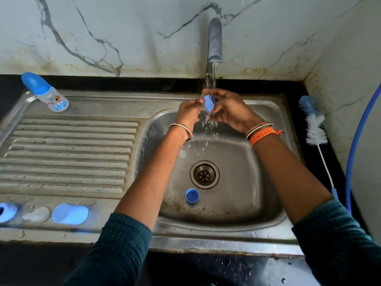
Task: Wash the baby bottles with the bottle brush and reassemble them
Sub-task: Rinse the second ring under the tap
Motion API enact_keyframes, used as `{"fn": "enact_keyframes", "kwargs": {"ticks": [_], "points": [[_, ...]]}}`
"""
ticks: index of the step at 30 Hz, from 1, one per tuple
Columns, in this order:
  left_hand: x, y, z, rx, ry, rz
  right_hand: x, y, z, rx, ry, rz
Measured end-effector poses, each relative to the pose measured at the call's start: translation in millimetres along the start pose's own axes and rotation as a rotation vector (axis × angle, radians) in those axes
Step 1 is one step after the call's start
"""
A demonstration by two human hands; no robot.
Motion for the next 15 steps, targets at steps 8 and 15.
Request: {"fn": "enact_keyframes", "kwargs": {"ticks": [8, 15], "points": [[-3.8, 3.2, -25.3, 0.253, 0.219, 0.006, -2.1, 4.0, -9.9, -0.213, 0.134, 0.031], [-13.3, 3.5, 0.3, -0.152, -0.154, 0.080, -8.7, 3.1, -4.4, -0.010, 0.160, 0.184]]}}
Point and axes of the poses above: each hand's wrist, its own x-axis towards the middle knuckle, its own y-axis out of the palm, z = x × y, the point moved 10 cm from there along x, towards the middle knuckle, and after that the axes turned 2 degrees about x, right-handed, at the moved point
